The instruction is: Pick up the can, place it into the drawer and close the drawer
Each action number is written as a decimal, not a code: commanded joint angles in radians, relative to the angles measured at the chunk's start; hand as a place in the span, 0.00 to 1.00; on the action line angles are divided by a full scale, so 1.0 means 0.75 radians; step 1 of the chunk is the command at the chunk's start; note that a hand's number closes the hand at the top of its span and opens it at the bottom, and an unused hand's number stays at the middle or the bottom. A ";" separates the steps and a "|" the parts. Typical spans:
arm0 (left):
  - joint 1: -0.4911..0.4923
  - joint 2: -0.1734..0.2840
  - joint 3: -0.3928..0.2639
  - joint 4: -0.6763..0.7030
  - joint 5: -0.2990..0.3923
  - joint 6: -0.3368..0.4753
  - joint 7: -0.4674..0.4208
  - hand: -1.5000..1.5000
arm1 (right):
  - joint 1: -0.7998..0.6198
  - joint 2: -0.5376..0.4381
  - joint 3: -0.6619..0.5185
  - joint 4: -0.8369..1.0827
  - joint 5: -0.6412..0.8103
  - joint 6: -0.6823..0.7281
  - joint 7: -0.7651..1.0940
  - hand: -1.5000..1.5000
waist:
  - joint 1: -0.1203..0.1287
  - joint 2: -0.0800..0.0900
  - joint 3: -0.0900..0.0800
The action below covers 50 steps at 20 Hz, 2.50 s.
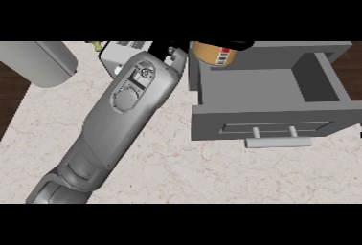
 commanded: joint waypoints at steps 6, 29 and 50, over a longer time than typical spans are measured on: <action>-0.218 0.000 -0.058 0.319 0.132 0.069 -0.078 1.00 | 0.053 0.026 0.019 -0.037 0.009 0.029 -0.006 0.00 | -0.013 0.002 0.000; -0.382 0.000 -0.428 0.737 0.502 0.244 -0.318 1.00 | -0.160 -0.006 0.044 0.079 0.034 -0.008 0.031 0.00 | -0.100 0.024 0.003; -0.305 0.000 -0.593 0.850 0.608 0.358 -0.453 0.00 | -0.179 -0.049 0.036 0.016 0.015 0.011 0.078 0.00 | -0.140 0.035 0.002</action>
